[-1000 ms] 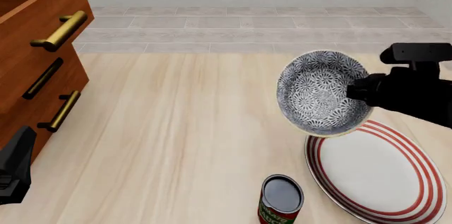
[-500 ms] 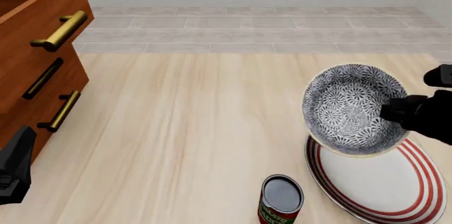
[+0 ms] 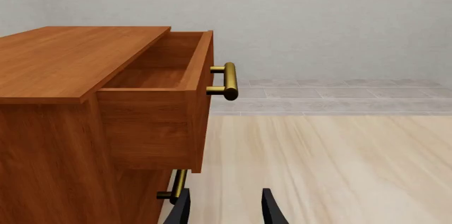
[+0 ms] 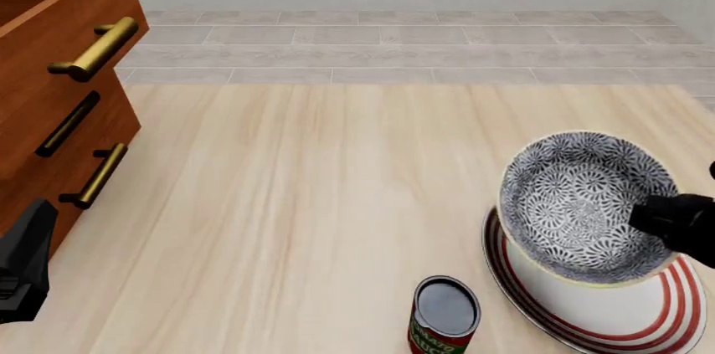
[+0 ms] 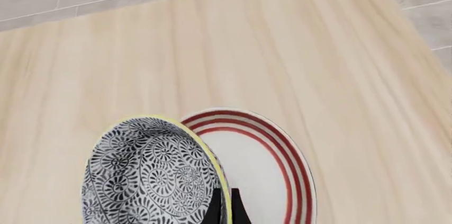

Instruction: Put the bowl on the plate.

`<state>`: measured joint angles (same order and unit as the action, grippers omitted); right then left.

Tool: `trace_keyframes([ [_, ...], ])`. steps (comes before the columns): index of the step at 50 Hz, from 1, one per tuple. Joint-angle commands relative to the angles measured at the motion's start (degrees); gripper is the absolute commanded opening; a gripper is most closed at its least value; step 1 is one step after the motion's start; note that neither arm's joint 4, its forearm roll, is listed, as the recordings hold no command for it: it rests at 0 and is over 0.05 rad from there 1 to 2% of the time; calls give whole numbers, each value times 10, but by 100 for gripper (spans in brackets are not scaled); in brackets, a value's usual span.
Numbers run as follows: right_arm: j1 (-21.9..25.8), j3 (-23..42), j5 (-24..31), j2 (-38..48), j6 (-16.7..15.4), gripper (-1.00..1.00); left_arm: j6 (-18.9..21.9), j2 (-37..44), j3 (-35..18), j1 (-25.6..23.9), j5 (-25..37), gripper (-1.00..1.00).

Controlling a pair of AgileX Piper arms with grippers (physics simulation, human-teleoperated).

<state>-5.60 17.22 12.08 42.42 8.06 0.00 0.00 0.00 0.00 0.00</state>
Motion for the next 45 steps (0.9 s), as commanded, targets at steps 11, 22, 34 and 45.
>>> trace_keyframes([
  [11,-23,-60,-12,-37,27,-100,0,0,0,0,0,100],
  [22,-30,-83,-29,-34,34,-100,0,0,0,0,0,100],
  [34,-30,-96,-71,1,40,-100,0,0,0,0,0,100],
  [45,-30,-107,-87,13,43,-100,0,0,0,0,0,100],
])
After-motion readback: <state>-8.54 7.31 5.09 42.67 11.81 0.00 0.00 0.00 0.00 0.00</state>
